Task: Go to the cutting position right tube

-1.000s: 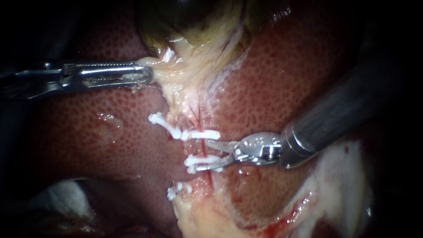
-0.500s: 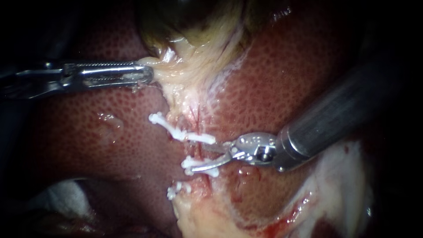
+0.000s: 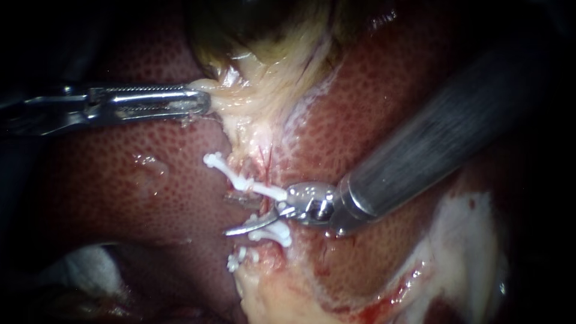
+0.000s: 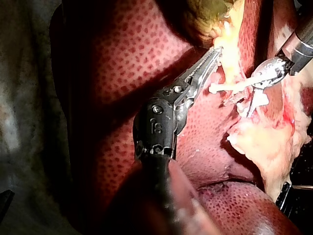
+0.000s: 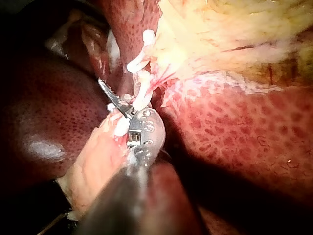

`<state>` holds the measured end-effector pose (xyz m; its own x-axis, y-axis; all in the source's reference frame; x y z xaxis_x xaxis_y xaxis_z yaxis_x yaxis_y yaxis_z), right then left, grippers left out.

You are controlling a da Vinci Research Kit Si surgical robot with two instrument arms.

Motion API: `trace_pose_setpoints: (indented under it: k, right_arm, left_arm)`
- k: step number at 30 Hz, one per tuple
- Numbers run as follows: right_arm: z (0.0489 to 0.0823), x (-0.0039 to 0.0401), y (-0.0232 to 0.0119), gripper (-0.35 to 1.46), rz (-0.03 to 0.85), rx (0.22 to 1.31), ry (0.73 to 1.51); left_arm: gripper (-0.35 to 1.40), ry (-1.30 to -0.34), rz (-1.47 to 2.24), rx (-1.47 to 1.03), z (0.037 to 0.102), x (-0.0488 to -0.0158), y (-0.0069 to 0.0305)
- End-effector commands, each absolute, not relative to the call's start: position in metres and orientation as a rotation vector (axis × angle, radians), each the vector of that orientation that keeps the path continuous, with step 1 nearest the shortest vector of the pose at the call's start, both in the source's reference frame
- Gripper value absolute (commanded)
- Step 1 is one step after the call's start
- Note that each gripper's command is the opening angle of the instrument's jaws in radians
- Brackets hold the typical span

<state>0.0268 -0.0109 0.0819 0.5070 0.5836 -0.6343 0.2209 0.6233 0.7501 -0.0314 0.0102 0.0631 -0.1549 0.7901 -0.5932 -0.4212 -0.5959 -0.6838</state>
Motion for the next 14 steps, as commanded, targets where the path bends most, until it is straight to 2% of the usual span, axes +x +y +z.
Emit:
trace_pose_setpoints:
  k: [1, 4, 5, 14]
  right_arm:
    - [0.0820, 0.0267, -0.0108, 1.33, 0.258, 0.907, 1.049]
    - [0.0820, 0.0266, -0.0108, 1.33, 0.258, 0.907, 1.049]
    - [0.0820, 0.0266, -0.0108, 1.22, 0.258, 0.907, 1.049]
    - [0.0821, 0.0265, -0.0107, 1.21, 0.267, 0.906, 1.050]
  left_arm:
    - [-0.35, -0.460, 1.857, -1.269, 0.0631, -0.0314, 0.0102]
    - [-0.35, -0.460, 1.857, -1.269, 0.0631, -0.0314, 0.0102]
    - [-0.35, -0.460, 1.857, -1.269, 0.0631, -0.0314, 0.0102]
    - [-0.35, -0.461, 1.857, -1.269, 0.0632, -0.0314, 0.0103]
